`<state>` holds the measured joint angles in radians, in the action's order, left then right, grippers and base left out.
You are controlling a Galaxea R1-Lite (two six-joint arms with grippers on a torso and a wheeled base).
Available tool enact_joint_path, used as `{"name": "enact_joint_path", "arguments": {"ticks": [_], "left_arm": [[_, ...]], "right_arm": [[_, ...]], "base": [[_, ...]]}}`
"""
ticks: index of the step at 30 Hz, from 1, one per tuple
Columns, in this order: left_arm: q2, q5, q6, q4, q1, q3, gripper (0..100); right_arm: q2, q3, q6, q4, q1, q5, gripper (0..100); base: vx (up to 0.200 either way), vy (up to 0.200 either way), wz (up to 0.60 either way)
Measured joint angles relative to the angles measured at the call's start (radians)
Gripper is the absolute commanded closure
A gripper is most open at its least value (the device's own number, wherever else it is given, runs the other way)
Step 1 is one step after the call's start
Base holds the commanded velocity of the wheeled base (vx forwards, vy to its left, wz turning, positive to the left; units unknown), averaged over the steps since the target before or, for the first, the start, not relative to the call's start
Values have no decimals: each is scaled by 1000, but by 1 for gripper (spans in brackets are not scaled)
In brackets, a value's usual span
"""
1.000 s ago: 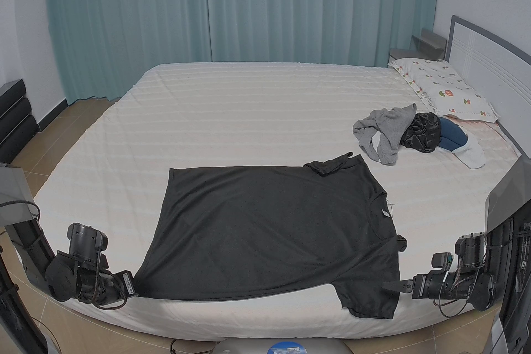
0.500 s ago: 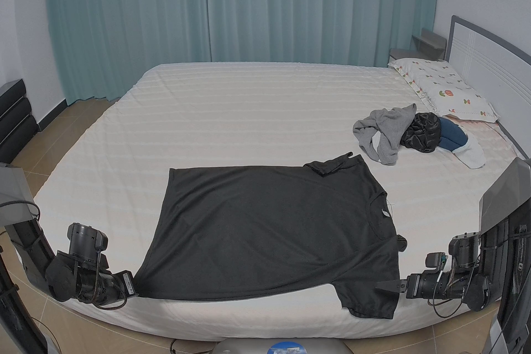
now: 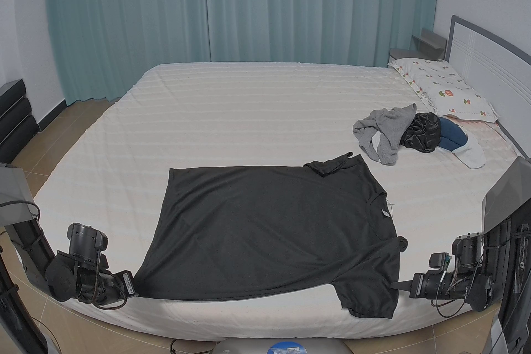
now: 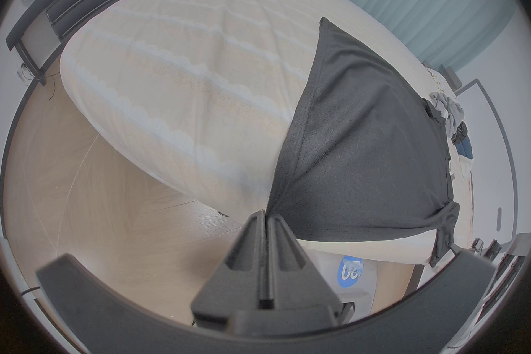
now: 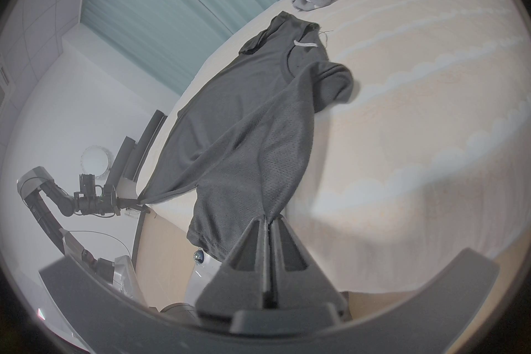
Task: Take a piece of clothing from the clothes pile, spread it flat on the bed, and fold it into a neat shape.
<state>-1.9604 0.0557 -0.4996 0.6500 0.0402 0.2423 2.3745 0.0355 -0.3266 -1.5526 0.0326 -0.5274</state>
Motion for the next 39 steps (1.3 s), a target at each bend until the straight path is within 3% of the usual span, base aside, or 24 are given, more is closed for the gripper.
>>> {"name": "enact_joint_path", "arguments": {"ticks": [9, 29, 39], "left_arm": [[5, -1, 1, 0, 0, 0, 100], [55, -13, 79, -8, 1, -39, 100], [76, -27, 157, -9, 3, -84, 100]], "right_arm": [[-39, -17, -5, 18, -65, -3, 100], [-355, -18, 103, 608, -83, 18, 100], [-454, -18, 129, 710, -83, 71, 100]], "base": [[0, 0, 0], [0, 0, 0], [0, 0, 0]]}}
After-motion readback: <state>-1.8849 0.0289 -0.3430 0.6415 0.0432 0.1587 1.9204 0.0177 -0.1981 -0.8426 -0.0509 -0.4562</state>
